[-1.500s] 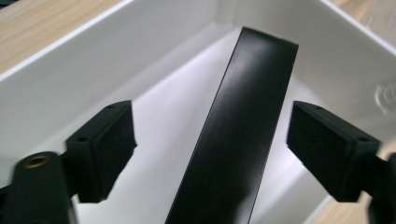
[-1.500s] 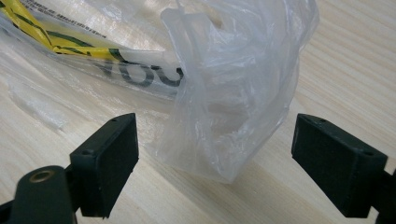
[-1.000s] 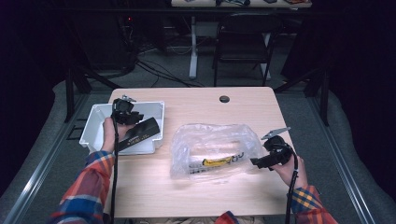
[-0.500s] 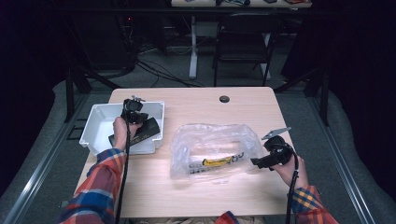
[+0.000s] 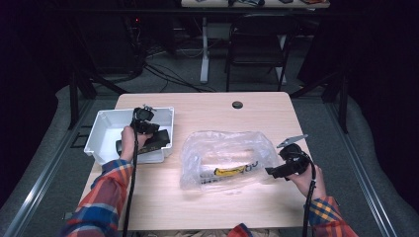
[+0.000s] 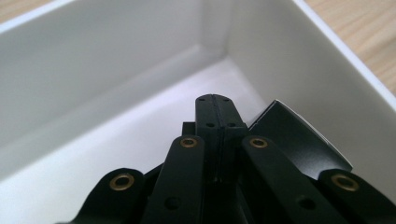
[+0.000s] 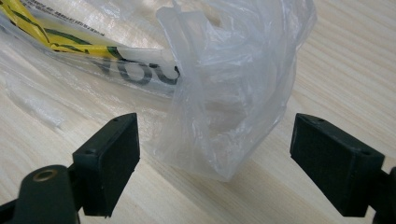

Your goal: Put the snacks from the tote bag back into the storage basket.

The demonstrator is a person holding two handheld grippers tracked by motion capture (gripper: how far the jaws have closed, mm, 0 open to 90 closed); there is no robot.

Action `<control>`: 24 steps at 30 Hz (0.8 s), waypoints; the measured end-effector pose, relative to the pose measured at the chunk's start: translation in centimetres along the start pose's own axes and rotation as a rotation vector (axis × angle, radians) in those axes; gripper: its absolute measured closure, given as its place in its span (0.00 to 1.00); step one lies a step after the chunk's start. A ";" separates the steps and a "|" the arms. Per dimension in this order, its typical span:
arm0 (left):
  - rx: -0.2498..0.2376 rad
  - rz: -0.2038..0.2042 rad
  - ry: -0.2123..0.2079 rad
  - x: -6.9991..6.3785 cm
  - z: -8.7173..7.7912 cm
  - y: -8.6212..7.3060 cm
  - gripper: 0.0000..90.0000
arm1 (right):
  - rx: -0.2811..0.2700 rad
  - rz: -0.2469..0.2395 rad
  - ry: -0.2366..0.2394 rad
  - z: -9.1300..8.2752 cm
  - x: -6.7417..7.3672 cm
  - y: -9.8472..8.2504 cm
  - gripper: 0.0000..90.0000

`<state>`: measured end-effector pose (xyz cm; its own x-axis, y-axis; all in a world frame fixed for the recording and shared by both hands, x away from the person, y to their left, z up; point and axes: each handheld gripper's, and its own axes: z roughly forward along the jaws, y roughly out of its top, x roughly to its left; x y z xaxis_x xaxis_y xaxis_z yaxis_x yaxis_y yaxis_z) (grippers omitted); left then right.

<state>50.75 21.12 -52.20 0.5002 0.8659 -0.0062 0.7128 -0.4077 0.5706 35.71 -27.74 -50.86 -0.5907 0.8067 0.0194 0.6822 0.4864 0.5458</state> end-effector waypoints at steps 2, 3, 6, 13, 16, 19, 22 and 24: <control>0.008 0.005 -0.004 -0.2 0.0 -0.1 1.00 | -0.003 -0.003 -0.003 0.0 0.0 0.0 0.17; 0.012 0.005 -0.013 -0.2 0.0 -0.1 1.00 | -0.001 -0.003 -0.004 0.0 0.0 0.0 0.17; 0.020 0.017 -0.017 -0.3 -0.1 -0.1 1.00 | -0.001 0.000 -0.002 0.0 0.0 0.0 0.17; 0.035 0.032 -0.032 -0.5 -0.3 -0.2 1.00 | -0.002 -0.002 -0.002 0.0 -0.1 0.0 0.17; 0.041 0.034 -0.036 -0.5 -0.3 -0.2 1.00 | -0.003 -0.003 -0.003 0.0 0.0 0.0 0.17; 0.042 0.032 -0.034 -0.5 -0.4 -0.3 1.00 | 0.000 0.001 -0.003 0.0 -0.1 0.0 0.17; 0.047 0.035 -0.033 -0.4 -0.4 -0.3 0.98 | 0.000 0.001 -0.005 0.0 -0.1 0.0 0.17; 0.042 0.037 -0.028 -0.4 -0.4 -0.2 0.96 | -0.002 0.000 -0.004 0.0 -0.1 0.0 0.17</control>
<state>50.15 20.98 -51.98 0.5398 0.8417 -0.0094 0.7132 -0.4514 0.5362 35.72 -27.81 -50.85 -0.5885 0.8083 0.0160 0.6818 0.4855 0.5472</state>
